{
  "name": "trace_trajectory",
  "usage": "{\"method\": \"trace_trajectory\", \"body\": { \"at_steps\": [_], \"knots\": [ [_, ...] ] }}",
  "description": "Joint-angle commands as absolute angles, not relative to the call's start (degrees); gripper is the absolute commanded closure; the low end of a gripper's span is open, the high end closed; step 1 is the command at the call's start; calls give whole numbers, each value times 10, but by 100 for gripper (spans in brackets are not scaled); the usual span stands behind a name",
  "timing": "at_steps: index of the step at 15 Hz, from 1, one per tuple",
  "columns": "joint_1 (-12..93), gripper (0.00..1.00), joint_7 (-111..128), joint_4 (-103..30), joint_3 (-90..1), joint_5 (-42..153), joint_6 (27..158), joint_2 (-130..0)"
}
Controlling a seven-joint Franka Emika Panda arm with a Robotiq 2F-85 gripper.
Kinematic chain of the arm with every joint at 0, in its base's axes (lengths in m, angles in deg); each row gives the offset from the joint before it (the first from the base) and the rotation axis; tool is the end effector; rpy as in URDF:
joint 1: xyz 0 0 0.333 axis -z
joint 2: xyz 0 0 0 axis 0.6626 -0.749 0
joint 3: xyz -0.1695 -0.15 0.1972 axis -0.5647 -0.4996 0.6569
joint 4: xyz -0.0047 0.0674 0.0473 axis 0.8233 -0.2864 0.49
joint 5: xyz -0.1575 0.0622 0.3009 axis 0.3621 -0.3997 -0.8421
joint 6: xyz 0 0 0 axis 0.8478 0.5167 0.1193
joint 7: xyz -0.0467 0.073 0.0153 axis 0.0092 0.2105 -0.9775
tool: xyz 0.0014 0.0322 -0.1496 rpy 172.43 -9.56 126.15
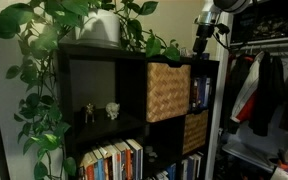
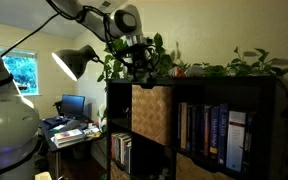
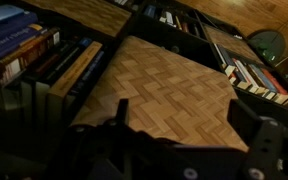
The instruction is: Pull out the upper storage box, put the plush toys in it and push it back in
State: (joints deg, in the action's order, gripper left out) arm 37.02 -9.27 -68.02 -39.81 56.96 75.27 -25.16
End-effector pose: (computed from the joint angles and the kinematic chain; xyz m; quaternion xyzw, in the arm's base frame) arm 0.4269 0.0321 0.5418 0.9740 0.1669 0.1448 0.0490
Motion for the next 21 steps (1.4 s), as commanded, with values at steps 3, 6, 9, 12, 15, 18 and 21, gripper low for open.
{"method": "trace_trajectory", "body": {
  "at_steps": [3,6,9,12,15,18,21],
  "knots": [
    [346,0,-147,-687,-393,569,787,-259],
    [339,0,-165,-690,-392,569,796,-262],
    [338,0,-174,-694,-391,575,813,-266],
    [331,0,-211,-694,-394,576,837,-283],
    [329,0,-235,-698,-390,589,869,-295],
    [326,0,-255,-707,-386,594,901,-300],
    [321,0,-279,-711,-383,595,930,-305]
  ]
}}
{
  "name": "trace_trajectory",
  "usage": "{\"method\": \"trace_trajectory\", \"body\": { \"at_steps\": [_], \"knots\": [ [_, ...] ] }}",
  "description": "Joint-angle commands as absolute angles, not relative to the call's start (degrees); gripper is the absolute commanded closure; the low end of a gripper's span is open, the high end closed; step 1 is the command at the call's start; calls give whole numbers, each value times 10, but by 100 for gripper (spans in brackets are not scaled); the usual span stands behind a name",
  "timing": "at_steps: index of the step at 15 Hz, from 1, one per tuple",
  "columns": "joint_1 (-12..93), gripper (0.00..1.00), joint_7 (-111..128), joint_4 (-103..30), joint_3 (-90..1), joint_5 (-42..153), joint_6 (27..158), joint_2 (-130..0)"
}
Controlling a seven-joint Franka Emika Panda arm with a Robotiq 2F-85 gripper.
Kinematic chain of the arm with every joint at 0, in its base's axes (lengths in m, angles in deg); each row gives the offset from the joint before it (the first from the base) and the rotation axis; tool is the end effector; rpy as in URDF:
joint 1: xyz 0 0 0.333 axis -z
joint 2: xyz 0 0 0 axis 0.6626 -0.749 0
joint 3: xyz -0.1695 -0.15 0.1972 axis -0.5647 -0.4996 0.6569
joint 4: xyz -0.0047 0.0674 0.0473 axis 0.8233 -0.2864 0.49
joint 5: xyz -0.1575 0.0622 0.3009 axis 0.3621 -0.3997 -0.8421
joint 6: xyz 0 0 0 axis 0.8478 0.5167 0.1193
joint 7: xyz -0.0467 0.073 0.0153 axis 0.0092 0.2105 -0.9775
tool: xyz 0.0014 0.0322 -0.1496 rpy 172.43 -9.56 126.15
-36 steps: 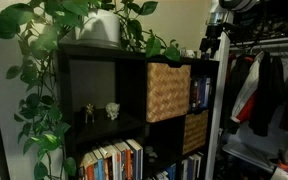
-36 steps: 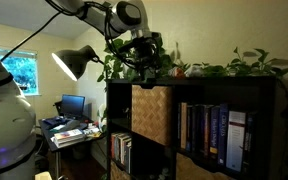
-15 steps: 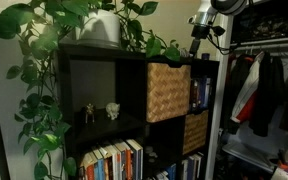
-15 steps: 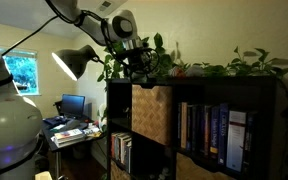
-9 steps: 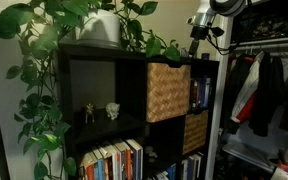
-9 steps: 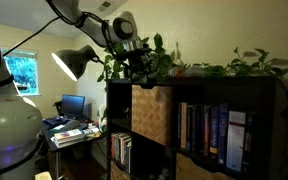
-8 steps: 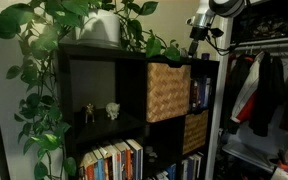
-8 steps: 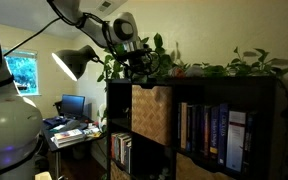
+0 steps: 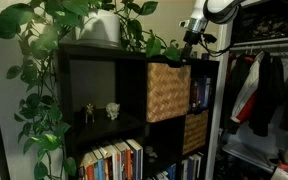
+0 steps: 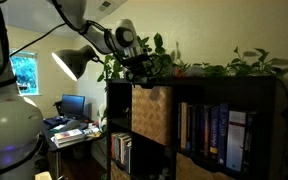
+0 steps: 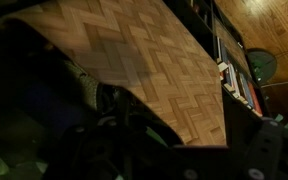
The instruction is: Pull out the upper storage box, put the plush toys in it and push it back in
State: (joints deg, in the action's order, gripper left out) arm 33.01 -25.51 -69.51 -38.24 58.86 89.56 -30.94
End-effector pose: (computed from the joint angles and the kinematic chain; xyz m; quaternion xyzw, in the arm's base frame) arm 0.4655 0.0838 0.5176 0.9085 0.3586 0.1963 0.0866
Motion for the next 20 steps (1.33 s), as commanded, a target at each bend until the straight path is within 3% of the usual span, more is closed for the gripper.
{"method": "trace_trajectory", "body": {
  "at_steps": [1,20],
  "knots": [
    [318,0,-285,-712,-383,589,934,-308],
    [313,0,-357,-762,-386,590,1075,-350]
  ]
}}
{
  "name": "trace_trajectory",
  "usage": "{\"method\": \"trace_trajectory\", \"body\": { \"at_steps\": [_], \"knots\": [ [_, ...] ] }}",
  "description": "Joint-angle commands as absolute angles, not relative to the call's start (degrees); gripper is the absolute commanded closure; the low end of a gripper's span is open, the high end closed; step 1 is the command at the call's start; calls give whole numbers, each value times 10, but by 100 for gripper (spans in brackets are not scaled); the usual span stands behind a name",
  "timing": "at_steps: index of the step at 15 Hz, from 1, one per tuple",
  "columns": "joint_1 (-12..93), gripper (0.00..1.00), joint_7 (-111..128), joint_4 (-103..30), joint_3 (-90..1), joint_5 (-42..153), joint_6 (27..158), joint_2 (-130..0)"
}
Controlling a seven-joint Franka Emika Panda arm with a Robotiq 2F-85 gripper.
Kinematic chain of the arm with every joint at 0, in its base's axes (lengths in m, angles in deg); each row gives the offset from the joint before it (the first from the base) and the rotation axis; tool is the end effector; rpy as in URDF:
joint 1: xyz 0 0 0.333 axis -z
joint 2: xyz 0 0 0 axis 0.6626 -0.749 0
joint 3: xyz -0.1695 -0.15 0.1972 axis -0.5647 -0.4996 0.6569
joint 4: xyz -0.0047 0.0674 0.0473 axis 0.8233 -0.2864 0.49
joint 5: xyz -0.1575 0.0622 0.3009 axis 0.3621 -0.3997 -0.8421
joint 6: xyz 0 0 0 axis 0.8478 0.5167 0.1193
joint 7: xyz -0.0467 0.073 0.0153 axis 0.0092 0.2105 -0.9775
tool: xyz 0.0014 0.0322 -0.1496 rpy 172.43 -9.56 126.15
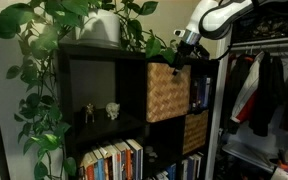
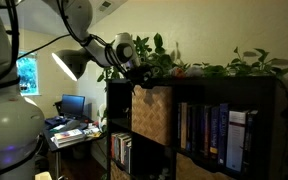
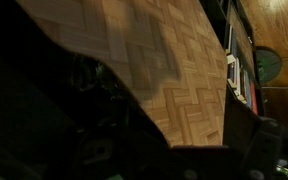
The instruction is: Pull out the upper storage box, put the plush toys in it and push it back in
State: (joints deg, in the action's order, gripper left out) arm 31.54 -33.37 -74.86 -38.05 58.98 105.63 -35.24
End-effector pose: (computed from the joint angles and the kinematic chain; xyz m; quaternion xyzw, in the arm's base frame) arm 0.4866 0.1074 0.4767 0.8590 0.4374 0.2460 0.1011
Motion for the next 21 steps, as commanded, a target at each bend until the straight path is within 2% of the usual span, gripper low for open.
{"method": "trace_trajectory", "body": {
  "at_steps": [1,9,17,21],
  "knots": [
    [313,0,-361,-762,-385,591,1063,-349],
    [283,0,-531,-765,-401,451,953,-308],
    [293,0,-553,-766,-394,450,854,-271],
    [307,0,-513,-761,-382,479,868,-271]
  ]
}}
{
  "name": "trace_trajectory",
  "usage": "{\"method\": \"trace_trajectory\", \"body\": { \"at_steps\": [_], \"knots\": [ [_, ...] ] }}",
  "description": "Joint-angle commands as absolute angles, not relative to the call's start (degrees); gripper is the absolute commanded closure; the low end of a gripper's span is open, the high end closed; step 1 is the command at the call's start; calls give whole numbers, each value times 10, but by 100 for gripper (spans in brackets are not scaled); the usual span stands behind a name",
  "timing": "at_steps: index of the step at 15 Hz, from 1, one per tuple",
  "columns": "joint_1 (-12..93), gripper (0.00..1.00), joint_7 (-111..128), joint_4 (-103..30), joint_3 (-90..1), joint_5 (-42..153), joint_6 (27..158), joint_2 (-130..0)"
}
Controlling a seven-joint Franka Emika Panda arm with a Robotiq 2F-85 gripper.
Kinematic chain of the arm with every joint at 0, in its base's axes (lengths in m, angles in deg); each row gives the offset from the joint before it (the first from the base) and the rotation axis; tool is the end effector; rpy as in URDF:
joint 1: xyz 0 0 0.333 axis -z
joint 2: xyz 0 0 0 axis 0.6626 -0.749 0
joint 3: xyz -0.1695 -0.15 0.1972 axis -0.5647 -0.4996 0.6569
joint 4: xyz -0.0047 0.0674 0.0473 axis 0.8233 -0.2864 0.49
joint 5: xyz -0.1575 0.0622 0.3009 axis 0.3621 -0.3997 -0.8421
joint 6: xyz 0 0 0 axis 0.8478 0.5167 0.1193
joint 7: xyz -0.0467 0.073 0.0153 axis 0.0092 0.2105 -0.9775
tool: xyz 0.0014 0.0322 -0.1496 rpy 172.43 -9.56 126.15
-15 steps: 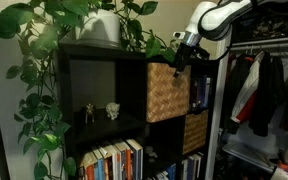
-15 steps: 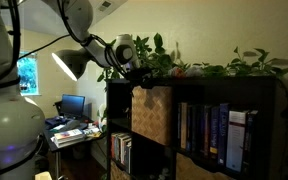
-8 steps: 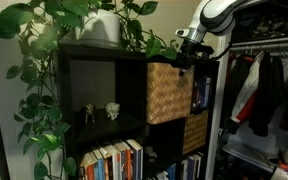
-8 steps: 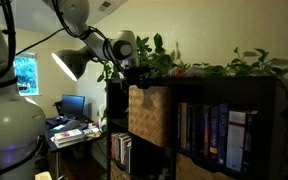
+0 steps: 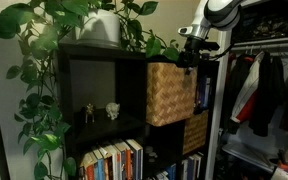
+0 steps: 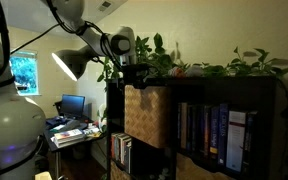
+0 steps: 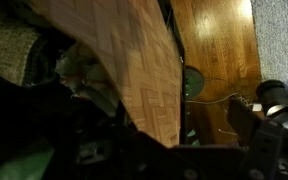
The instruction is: Pull out the upper storage box, put the plush toys in it and push it back in
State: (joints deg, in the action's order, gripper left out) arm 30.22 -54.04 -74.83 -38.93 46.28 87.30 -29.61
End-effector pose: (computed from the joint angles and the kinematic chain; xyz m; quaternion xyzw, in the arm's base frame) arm 0.4382 0.1079 0.4783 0.8219 0.5467 0.1589 0.0197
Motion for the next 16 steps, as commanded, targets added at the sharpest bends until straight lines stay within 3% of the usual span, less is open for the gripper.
{"method": "trace_trajectory", "body": {
  "at_steps": [1,16],
  "knots": [
    [314,0,-488,-756,-375,496,890,-276],
    [375,0,-233,-658,-379,712,893,-282]
  ]
}}
